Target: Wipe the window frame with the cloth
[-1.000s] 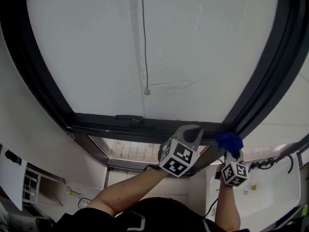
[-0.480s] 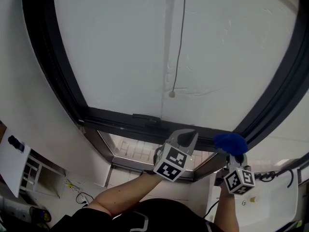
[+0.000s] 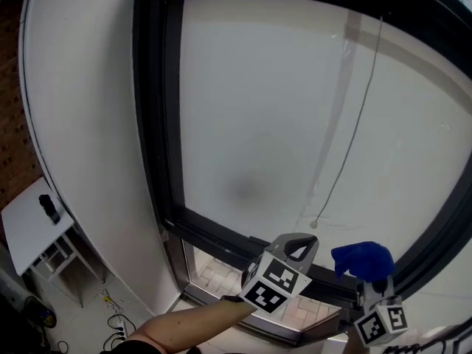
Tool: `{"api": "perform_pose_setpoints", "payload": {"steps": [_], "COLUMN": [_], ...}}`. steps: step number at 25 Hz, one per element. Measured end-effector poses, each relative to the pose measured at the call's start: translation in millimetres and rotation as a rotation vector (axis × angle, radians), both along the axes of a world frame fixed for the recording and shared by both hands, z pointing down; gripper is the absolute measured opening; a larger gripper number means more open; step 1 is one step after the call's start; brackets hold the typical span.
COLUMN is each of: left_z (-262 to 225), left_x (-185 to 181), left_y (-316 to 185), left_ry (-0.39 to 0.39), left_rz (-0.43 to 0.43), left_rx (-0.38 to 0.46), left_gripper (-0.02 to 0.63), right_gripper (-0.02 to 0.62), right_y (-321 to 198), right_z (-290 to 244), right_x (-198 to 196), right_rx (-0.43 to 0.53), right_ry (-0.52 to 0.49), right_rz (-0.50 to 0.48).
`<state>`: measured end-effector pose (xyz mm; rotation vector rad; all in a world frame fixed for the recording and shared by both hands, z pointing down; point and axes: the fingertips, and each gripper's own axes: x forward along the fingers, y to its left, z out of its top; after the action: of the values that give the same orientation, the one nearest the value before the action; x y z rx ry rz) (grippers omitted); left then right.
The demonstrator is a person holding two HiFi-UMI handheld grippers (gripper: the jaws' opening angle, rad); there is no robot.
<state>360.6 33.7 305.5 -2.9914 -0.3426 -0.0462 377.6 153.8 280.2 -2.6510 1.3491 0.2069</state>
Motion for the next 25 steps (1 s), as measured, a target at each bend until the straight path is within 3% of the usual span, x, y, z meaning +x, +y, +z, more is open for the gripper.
{"api": "perform_pose_setpoints", "payload": {"steps": [6,11,19,25], "left_z": [-116,-173,-222,-244], "left_x": [-44,-96,-134,-162], "left_y": [-71,-141,-245,-289], "left_ry": [0.138,0.221,0.247,0.249], "left_rz": [-0.134,-0.289,-0.466,-0.513], "left_rx": [-0.006,-0.014,0.035,0.043], "left_gripper": [-0.006,-0.006,-0.006,-0.006], "right_gripper": [0.075,0.075,0.075,0.075], "right_y": [-88,-152,-277,-345], "right_z": [-129,-199,-287,-337], "right_x": [-47,-88,-146,-178], "right_rx": [0.068,0.085,0.089,0.113], "right_ry": [0.215,0.338,0.508,0.559], "right_rz": [-0.241,-0.357,-0.495,-0.529]}}
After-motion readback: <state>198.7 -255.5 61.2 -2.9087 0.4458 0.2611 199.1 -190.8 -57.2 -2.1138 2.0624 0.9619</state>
